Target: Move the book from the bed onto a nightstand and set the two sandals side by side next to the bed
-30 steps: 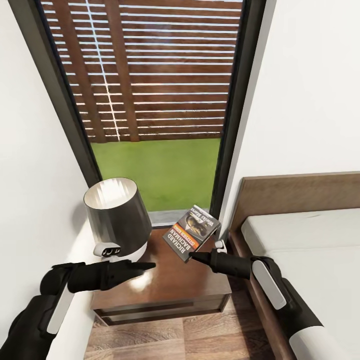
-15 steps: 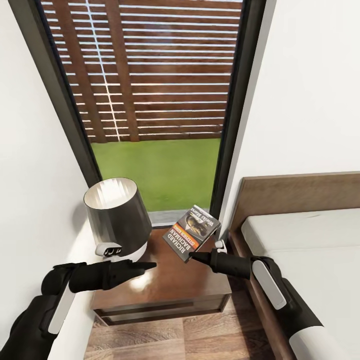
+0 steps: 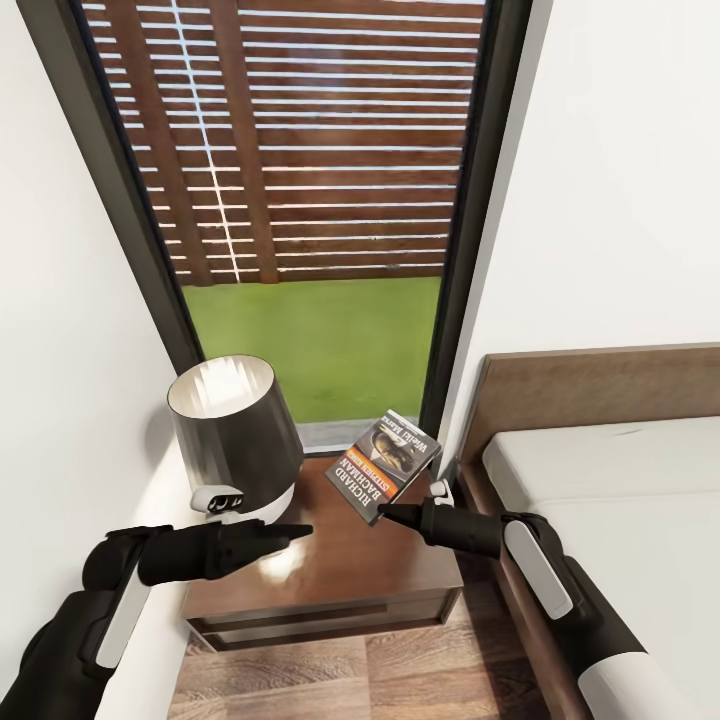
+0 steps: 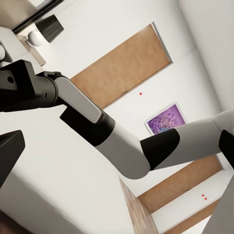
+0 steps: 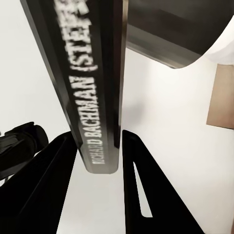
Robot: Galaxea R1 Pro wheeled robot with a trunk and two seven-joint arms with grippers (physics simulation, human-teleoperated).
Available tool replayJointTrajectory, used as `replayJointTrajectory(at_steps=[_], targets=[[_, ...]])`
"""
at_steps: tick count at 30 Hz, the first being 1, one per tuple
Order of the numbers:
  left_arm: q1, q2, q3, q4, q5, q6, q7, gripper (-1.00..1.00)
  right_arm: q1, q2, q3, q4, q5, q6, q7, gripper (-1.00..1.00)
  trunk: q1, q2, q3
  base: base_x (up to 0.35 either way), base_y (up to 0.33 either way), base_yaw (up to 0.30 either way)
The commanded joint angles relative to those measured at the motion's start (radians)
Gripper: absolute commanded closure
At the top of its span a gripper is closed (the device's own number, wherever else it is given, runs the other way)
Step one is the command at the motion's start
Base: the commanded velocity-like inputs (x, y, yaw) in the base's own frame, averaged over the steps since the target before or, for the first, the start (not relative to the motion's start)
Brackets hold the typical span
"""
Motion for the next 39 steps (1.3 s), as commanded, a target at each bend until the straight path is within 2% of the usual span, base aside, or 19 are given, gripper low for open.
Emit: replayJointTrajectory(at_steps=[1,24,33,39], targets=[[0.000,0.000,0.000,0.000,0.000,0.011,-0.004,-1.00,-0.001,-0.001,0.001,0.000,0.000,0.003,0.004,1.00,0.000,0.000,-0.001,0.000,0.000,0.000],[0.000,0.000,-0.003,0.000,-0.004,0.011,0.000,-1.00,-0.001,-0.002,0.001,0.000,-0.001,0.003,0.004,1.00,0.000,0.000,-0.001,0.000,0.000,0.000],[0.000,0.001,-0.001,-0.001,-0.001,0.011,0.051,-1.00,-0.001,-0.002,0.001,0.000,-0.001,0.003,0.004,1.00,0.000,0.000,-0.001,0.000,0.000,0.000],[0.001,0.001,-0.003,-0.004,-0.001,0.011,0.061,-1.00,-0.001,-0.002,0.000,0.000,-0.001,0.003,0.005,1.00,0.023,-0.042,-0.020,0.000,0.000,0.000]])
